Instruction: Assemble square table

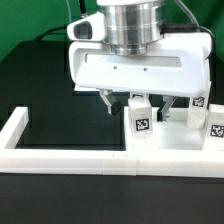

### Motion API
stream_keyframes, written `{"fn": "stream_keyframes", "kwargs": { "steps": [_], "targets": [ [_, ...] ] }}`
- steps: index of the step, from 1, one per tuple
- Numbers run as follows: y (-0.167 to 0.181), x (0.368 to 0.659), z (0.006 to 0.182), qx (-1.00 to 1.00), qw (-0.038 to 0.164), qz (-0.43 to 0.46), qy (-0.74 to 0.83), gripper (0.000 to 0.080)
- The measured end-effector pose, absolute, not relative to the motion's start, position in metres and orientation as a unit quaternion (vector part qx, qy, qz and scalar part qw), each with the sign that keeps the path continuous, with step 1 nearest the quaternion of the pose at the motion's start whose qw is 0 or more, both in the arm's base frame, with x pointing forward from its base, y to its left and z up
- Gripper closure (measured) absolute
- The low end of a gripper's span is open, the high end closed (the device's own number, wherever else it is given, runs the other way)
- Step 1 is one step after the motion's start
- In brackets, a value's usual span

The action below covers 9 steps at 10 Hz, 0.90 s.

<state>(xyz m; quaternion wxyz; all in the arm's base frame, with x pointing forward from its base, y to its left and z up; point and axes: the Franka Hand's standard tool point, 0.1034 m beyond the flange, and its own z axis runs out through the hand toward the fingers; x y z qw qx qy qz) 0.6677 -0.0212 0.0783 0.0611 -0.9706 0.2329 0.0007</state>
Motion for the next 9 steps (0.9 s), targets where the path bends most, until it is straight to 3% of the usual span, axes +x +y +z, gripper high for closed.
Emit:
{"fn": "stream_keyframes", "kwargs": {
  "steps": [3, 4, 5, 6, 7, 9],
  "targets": [
    [-0.0257, 0.6725, 0.0882, -0.983, 0.065, 0.007, 0.172, 0.015],
    [-0.0258, 0.6723, 0.0877, -0.98, 0.064, 0.008, 0.187, 0.0245],
    [-0.0258, 0.6723, 0.0876, -0.98, 0.064, 0.008, 0.187, 0.0245],
    [-0.0256, 0.6722, 0.0873, -0.976, 0.064, 0.01, 0.208, 0.0441],
    [-0.0254, 0.6722, 0.0872, -0.965, 0.064, 0.013, 0.256, 0.0511],
    [-0.0249, 0.6722, 0.0869, -0.945, 0.064, 0.018, 0.322, 0.0511]
  ]
}}
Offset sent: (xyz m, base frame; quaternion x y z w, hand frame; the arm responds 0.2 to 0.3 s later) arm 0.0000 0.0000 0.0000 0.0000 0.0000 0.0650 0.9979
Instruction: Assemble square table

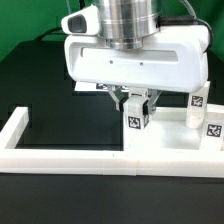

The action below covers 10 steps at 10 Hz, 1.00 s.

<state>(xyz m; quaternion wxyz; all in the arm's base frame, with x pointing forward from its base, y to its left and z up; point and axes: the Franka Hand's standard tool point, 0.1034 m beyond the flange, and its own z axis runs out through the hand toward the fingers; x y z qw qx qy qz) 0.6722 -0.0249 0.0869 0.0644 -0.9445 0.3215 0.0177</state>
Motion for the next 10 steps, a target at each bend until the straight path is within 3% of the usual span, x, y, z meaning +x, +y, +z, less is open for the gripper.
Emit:
{"fn": "stream_keyframes", "kwargs": {
  "steps": [2, 6, 10],
  "targets": [
    [-0.022, 0.673, 0.086, -0.899, 0.055, 0.021, 0.433, 0.0511],
    [-0.021, 0.673, 0.086, -0.727, 0.064, 0.048, 0.682, 0.0511],
    [-0.002, 0.676, 0.086, -0.621, 0.061, 0.05, 0.78, 0.0509]
  ]
}}
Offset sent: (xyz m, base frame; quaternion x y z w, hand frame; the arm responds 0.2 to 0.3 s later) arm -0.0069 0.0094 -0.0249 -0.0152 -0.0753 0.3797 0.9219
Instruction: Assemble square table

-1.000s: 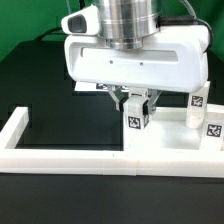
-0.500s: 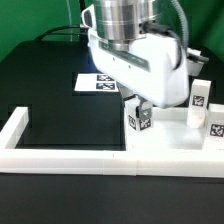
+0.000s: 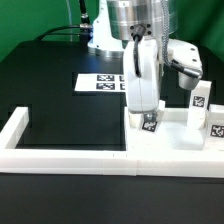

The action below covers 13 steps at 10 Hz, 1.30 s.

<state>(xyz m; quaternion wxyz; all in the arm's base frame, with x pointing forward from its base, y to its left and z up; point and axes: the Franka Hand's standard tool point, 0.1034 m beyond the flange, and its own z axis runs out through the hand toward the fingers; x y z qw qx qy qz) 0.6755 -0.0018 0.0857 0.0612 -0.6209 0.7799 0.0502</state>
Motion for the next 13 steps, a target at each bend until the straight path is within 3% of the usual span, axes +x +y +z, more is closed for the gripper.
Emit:
{"fn": "stream_keyframes", "kwargs": {
  "steps": [1, 2, 4, 5, 13],
  "targets": [
    [-0.002, 0.675, 0.085, -0.632, 0.061, 0.05, 0.771, 0.042],
    [-0.003, 0.674, 0.086, -0.648, 0.059, 0.049, 0.758, 0.042],
    [-0.006, 0.672, 0.091, -0.776, 0.027, 0.033, 0.63, 0.0183],
    [-0.002, 0.67, 0.09, -0.819, 0.016, 0.029, 0.572, 0.0183],
    [-0.004, 0.667, 0.076, -0.958, 0.025, 0.003, 0.286, 0.015]
  ]
}}
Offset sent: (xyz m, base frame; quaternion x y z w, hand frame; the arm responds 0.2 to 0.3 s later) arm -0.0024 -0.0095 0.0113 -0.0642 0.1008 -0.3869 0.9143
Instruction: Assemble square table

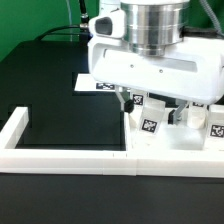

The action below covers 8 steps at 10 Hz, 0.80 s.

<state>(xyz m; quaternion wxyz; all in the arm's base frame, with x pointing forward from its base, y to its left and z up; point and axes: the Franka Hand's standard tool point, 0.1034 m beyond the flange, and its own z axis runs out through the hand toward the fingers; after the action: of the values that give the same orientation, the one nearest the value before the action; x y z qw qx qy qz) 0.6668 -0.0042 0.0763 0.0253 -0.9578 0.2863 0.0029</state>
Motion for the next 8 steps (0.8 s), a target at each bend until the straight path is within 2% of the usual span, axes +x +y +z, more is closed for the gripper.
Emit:
{"fn": "stream_keyframes", "kwargs": {
  "steps": [1, 3, 4, 8],
  "targets": [
    [-0.0031, 0.6667, 0.076, -0.954, 0.025, 0.003, 0.3, 0.015],
    [-0.003, 0.6667, 0.0758, -0.947, 0.025, 0.004, 0.321, 0.0421],
    [-0.0031, 0.6661, 0.0754, -0.928, 0.025, 0.006, 0.372, 0.0511],
    [-0.0021, 0.6677, 0.0746, -0.847, 0.03, 0.001, 0.531, 0.051]
  ]
}}
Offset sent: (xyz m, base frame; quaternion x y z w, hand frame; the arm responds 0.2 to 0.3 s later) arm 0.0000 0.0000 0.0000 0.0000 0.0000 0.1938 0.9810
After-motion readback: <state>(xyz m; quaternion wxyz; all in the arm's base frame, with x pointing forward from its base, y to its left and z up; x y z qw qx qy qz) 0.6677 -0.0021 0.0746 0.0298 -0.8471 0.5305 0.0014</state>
